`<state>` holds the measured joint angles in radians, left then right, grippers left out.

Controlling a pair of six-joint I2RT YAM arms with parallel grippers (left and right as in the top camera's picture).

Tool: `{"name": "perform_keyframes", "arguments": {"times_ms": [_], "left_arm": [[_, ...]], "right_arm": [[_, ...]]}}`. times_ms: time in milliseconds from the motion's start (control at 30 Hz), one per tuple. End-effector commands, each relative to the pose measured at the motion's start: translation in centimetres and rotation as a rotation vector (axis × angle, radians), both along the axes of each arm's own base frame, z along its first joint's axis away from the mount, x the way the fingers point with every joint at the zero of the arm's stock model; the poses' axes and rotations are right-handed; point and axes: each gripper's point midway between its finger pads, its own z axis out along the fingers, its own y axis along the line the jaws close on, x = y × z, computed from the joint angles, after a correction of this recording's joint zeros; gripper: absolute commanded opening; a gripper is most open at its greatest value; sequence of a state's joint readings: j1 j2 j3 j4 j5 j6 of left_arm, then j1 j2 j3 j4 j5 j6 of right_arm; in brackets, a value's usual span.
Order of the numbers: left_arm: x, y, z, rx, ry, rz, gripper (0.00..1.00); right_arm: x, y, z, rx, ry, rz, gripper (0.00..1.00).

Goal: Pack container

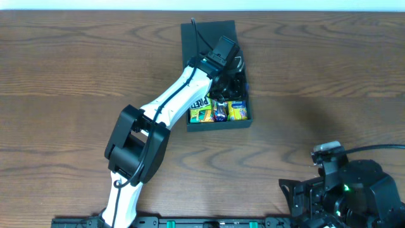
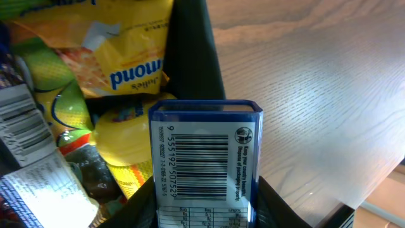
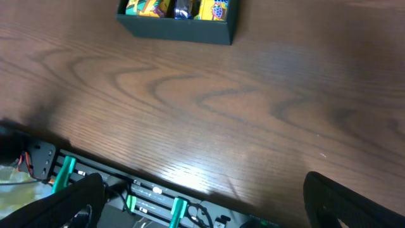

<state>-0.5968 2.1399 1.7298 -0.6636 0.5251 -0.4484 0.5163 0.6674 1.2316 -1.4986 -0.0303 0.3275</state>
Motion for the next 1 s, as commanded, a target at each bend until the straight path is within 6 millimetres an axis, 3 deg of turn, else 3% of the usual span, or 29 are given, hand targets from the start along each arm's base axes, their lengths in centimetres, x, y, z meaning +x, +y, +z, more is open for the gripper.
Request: {"name": "perform_keyframes", "arguments": {"times_ms": [0, 133, 167, 233, 333, 500, 633, 767, 967], "left_arm": [[0.3, 0.3, -0.4, -0.010, 0.021, 0.014, 0.06], [0.9, 1.0, -0.4, -0.008, 0.020, 0.032, 0.08], [1.0, 1.2, -0.4, -0.007, 0.022, 0.037, 0.13], [1.1, 1.4, -0.4, -0.004, 0.027, 0.043, 0.37], [1.1, 1.6, -0.5, -0.001, 0.029, 0.044, 0.49], [2.0, 2.5, 0.0, -0.007, 0.018, 0.065, 0.56], [2.5, 3.1, 0.8, -0.015, -0.008, 0.066, 0.55], [3.2, 3.9, 2.6, -0.002, -0.099, 0.036, 0.54], [5.0, 7.1, 6.4, 0.135, -0.332, 0.013, 0.57]], "right_arm": [[0.1, -0.1, 0.4, -0.004, -0.017, 0.004, 0.99], [0.1, -0.1, 0.4, -0.004, -0.017, 0.004, 0.99], [0.1, -0.1, 0.4, -0.004, -0.017, 0.004, 0.99], [0.1, -0.1, 0.4, -0.004, -0.017, 0.004, 1.00], [0.1, -0.1, 0.4, -0.004, -0.017, 0.004, 0.99], [0.1, -0.1, 0.4, -0.004, -0.017, 0.004, 0.99], [0.1, -0.1, 0.4, -0.004, -0.017, 0.004, 0.99], [0.1, -0.1, 0.4, -0.004, -0.017, 0.004, 0.99], [0.1, -0.1, 0.4, -0.004, -0.017, 0.004, 0.99]]}}
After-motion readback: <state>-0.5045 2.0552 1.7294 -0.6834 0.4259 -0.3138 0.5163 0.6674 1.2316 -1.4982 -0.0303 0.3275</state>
